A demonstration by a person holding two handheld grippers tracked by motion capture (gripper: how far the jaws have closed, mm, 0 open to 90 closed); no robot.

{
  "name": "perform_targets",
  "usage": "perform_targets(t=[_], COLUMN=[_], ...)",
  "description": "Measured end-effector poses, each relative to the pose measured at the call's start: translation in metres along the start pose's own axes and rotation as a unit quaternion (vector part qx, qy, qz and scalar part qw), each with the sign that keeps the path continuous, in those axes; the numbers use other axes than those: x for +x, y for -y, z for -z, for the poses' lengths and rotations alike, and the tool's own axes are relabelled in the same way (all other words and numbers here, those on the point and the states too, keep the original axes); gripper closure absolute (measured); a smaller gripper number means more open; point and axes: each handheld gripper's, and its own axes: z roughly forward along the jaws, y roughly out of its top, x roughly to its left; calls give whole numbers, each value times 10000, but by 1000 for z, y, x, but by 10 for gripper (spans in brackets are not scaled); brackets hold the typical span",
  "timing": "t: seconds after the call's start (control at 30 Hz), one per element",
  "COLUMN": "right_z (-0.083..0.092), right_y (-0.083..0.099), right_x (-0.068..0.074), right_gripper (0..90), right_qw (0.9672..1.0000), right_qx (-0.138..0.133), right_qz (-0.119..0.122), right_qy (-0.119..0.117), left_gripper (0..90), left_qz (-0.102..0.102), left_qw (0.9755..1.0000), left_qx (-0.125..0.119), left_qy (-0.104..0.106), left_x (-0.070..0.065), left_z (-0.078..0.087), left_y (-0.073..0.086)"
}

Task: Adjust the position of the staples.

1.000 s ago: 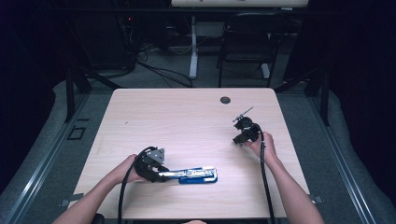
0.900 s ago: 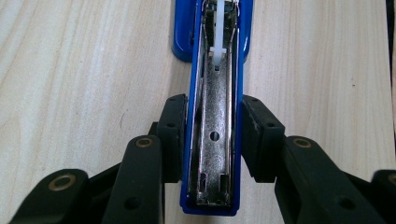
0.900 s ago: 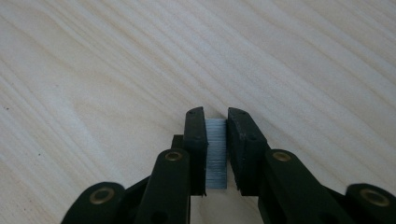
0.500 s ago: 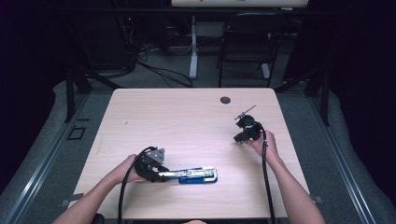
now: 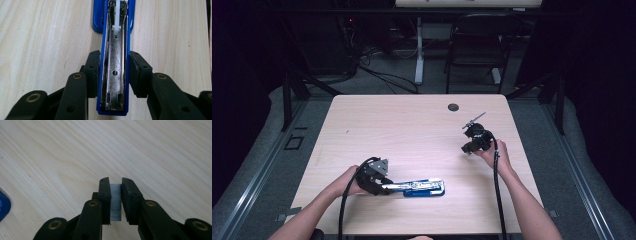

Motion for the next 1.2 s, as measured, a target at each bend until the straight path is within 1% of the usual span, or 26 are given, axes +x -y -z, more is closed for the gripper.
perform_targets(t=[0.03, 0.07, 0.1, 0.13, 0.17, 0.2, 0.27, 0.3, 0.37, 0.4, 0.43, 0.47, 0.5, 0.53, 0.57, 0.77, 0.8, 0.83, 0.87, 0.9, 0.93, 1.0, 1.03, 1.1, 1.13, 1.2], right_z=[0, 2, 1, 4, 5, 4, 6, 10, 12, 13, 13, 14, 13, 13, 14, 16, 16, 18, 17, 18, 18, 18, 18, 18, 19, 19], right_y=[1, 0, 1, 0, 0, 2, 1, 0, 0, 0, 0, 0, 0, 0, 0, 0, 0, -1, -1, -1, -1, -1, -1, -1, -2, -1], right_x=[2, 2, 5, 5, 7, 11, 11, 14, 17, 17, 19, 20, 23, 23, 23, 30, 30, 31, 32, 33, 34, 37, 38, 40, 40, 42], right_gripper=[784, 785, 784, 784, 784, 784, 784, 784, 784, 784, 784, 784, 784, 784, 784, 784, 784, 784, 785, 784, 785, 785, 784, 785, 784, 785], right_qw=[10000, 10000, 9998, 10000, 9999, 9994, 9996, 9998, 9997, 9996, 9996, 9995, 9995, 9995, 9994, 9991, 9991, 9987, 9988, 9987, 9987, 9986, 9986, 9986, 9982, 9984], right_qx=[-76, -2, -194, -93, -83, -313, -265, -92, -93, -43, -77, -47, -163, -163, -99, -105, -105, -35, -90, -38, -69, -95, -109, -143, -36, -123], right_qz=[-43, 35, -88, 17, 51, -101, -36, 145, 196, 281, 257, 312, 219, 219, 299, 382, 382, 475, 442, 486, 466, 461, 459, 452, 557, 499], right_qy=[4, -12, -17, -23, -39, -42, -63, -93, -83, -68, -102, -88, -136, -136, -114, -172, -172, -155, -170, -160, -187, -224, -238, -219, -225, -255], left_gripper=[641, 642, 642, 642, 642, 642, 642, 642, 642, 642, 642, 642, 642, 642, 642, 641, 641, 641, 641, 641, 641, 641, 641, 641, 641, 641], left_qz=[-1, -2, 8, 8, 8, 1, 3, 1, 4, 3, 11, 6, 3, 3, 7, 20, 20, 15, 15, 17, 20, 14, 23, 24, 24, 23], left_qw=[10000, 10000, 10000, 10000, 10000, 10000, 10000, 10000, 10000, 10000, 10000, 10000, 10000, 10000, 10000, 10000, 10000, 10000, 10000, 10000, 10000, 10000, 10000, 10000, 10000, 10000], left_qx=[0, 0, -38, -38, -37, -4, -1, 3, -13, -1, -38, -15, 7, 7, 5, -43, -42, -8, -9, -10, -45, -10, -51, -53, -53, -37], left_qy=[0, 0, -54, -54, -52, 1, 3, 33, -28, 4, -51, -22, 8, 8, 8, -42, -37, 23, 22, 24, -35, 28, -34, -28, -28, 21], left_x=[0, 0, 0, 0, 0, 0, 0, 0, 0, 0, 0, 0, 0, 0, 0, 0, 0, 1, 1, 1, 0, 1, 0, 0, 0, 1], left_z=[0, 0, -1, -1, -1, 0, 0, 0, 0, 0, -1, 0, 0, 0, 0, -1, -1, 0, 0, 0, -1, 0, -1, -1, -1, -1], left_y=[0, 0, 0, 0, 0, 0, 0, 0, 0, 0, 0, 0, 0, 0, 0, 1, 1, 0, 0, 0, 1, 0, 1, 1, 1, 1])
